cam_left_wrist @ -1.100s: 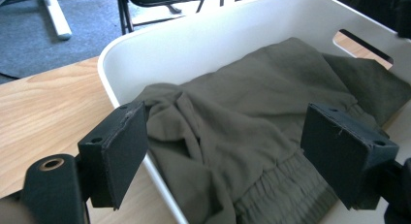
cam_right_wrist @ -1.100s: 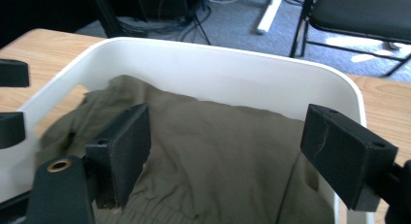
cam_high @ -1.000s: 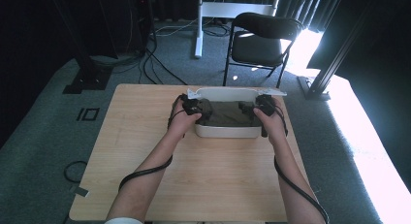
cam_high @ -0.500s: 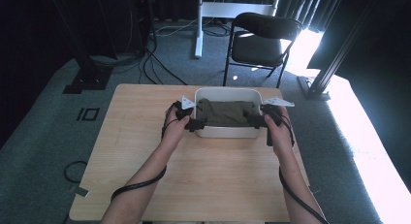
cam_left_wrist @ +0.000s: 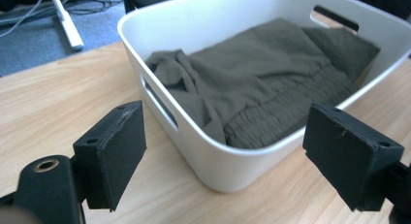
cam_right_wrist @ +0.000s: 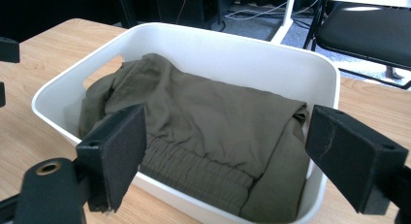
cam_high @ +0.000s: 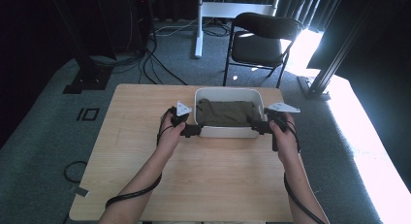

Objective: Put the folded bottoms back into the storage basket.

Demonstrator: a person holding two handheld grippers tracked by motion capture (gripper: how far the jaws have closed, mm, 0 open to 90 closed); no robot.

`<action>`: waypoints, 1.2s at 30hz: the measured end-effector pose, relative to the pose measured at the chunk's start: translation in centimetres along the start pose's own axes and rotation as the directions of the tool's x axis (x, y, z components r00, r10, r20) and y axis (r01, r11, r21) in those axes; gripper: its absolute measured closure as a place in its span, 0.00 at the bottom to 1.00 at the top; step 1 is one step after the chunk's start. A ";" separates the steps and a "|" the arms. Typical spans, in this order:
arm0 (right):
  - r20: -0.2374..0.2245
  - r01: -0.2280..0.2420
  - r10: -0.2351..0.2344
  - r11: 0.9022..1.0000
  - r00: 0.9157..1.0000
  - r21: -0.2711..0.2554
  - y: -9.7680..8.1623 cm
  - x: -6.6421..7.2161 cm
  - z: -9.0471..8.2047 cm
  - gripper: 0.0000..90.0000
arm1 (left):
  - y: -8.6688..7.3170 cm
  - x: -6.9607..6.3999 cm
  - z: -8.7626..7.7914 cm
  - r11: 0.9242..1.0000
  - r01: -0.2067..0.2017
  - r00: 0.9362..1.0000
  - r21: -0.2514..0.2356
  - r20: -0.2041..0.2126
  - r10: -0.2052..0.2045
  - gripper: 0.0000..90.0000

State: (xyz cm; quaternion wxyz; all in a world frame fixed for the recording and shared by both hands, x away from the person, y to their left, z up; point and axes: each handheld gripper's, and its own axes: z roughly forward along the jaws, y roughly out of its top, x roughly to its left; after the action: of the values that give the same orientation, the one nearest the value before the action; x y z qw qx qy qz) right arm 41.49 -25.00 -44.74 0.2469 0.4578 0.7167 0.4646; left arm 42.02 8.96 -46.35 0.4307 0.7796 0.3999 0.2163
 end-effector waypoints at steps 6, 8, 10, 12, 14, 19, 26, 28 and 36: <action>-0.005 -0.002 0.002 1.000 1.000 0.002 -0.8 -0.3 -0.7 0.16 | -1.2 0.0 -0.1 1.000 0.019 1.000 0.009 0.004 -0.020 0.19; -0.001 -0.009 0.009 1.000 1.000 -0.002 -1.1 -0.4 -1.0 0.16 | -1.5 0.0 -0.2 1.000 0.011 1.000 0.009 -0.006 -0.011 0.19; -0.005 -0.004 0.004 1.000 1.000 0.001 -1.5 -0.5 -1.4 0.16 | -1.7 0.0 -0.5 1.000 0.002 1.000 0.008 -0.011 -0.002 0.19; 0.000 -0.003 0.003 1.000 1.000 0.002 -1.9 -0.6 -1.7 0.16 | -1.8 0.1 -0.7 1.000 -0.003 1.000 0.008 -0.020 0.003 0.19; -0.003 0.002 -0.002 1.000 1.000 0.007 -2.2 -0.6 -2.0 0.16 | -2.0 0.2 -1.0 1.000 0.004 1.000 0.004 -0.020 -0.004 0.19; 0.000 0.008 -0.008 1.000 1.000 0.013 -3.3 -0.6 -2.7 0.16 | -2.7 0.3 -1.5 1.000 0.003 1.000 0.003 -0.024 -0.003 0.19; -0.006 0.006 -0.006 0.999 1.000 0.042 -5.0 -0.8 -3.2 0.16 | -4.2 0.7 -2.0 0.999 0.020 0.999 0.025 -0.033 -0.020 0.19; -0.001 0.005 -0.005 0.999 1.000 0.045 -5.6 -0.8 -3.3 0.16 | -4.7 1.0 -2.1 0.999 0.027 0.999 0.029 -0.039 -0.025 0.19; 0.014 -0.009 0.008 0.998 1.000 0.067 -7.9 -1.2 -3.7 0.16 | -6.3 2.0 -2.5 0.998 0.030 0.997 0.054 -0.066 -0.026 0.19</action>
State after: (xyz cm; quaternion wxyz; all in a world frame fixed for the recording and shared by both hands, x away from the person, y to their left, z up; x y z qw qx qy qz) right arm 35.76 -28.91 -50.24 0.2343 0.4721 0.7283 0.4380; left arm 38.75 13.71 -50.36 0.3989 0.7780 0.4304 0.2244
